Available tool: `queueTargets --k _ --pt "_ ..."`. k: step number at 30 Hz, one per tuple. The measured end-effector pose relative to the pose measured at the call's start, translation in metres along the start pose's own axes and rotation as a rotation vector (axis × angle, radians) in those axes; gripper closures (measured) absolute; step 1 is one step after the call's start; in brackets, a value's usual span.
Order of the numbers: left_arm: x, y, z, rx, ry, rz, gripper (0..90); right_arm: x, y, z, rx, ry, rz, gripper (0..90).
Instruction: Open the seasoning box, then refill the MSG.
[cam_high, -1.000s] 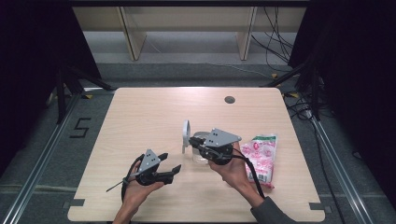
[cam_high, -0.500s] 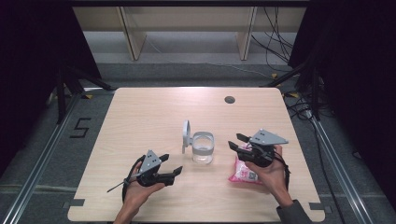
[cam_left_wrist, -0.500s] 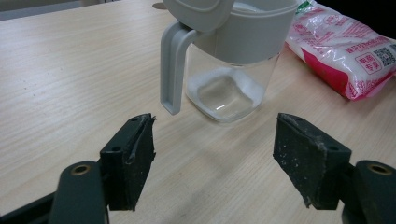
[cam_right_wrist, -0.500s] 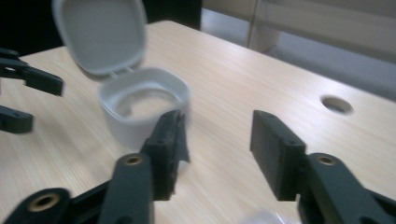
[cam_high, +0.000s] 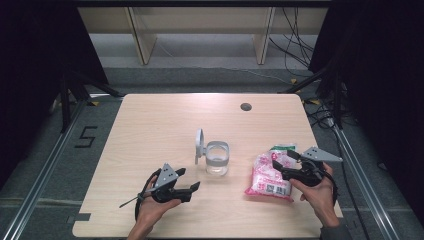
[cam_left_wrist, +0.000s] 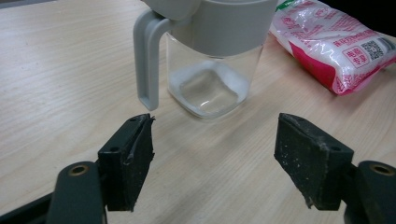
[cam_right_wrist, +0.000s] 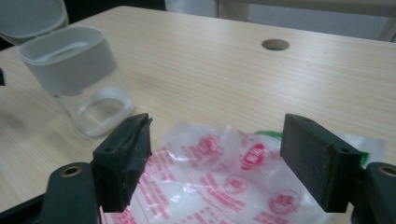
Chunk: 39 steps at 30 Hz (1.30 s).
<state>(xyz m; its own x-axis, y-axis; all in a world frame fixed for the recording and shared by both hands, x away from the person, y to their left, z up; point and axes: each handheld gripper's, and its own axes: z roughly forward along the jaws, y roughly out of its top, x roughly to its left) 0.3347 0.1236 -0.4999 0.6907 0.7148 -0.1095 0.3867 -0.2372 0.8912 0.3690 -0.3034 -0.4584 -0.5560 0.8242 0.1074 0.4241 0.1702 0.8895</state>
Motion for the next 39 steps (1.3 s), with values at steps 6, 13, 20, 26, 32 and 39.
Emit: queueTargets --k 6,13,20,26,32,39 --pt "-0.009 0.0 0.002 -0.007 -0.024 -0.001 27.3 -0.006 -0.01 -0.004 0.026 -0.008 0.073 25.6" --pt "-0.012 -0.001 0.004 0.006 -0.014 0.023 27.2 -0.016 -0.017 -0.007 0.018 -0.04 0.087 27.6" --pt "-0.014 -0.001 0.005 0.001 -0.02 0.008 27.0 -0.021 -0.022 -0.007 0.045 -0.056 0.092 29.2" --pt "-0.015 -0.002 0.006 0.002 -0.02 0.004 26.6 -0.026 -0.025 -0.006 0.043 -0.052 0.097 29.2" --pt "-0.016 -0.002 0.006 0.02 -0.023 0.031 26.6 -0.026 -0.028 -0.004 0.063 -0.073 0.136 29.9" --pt "-0.021 -0.003 0.01 0.014 -0.037 0.017 26.6 -0.03 -0.03 -0.002 0.073 -0.064 0.171 29.8"
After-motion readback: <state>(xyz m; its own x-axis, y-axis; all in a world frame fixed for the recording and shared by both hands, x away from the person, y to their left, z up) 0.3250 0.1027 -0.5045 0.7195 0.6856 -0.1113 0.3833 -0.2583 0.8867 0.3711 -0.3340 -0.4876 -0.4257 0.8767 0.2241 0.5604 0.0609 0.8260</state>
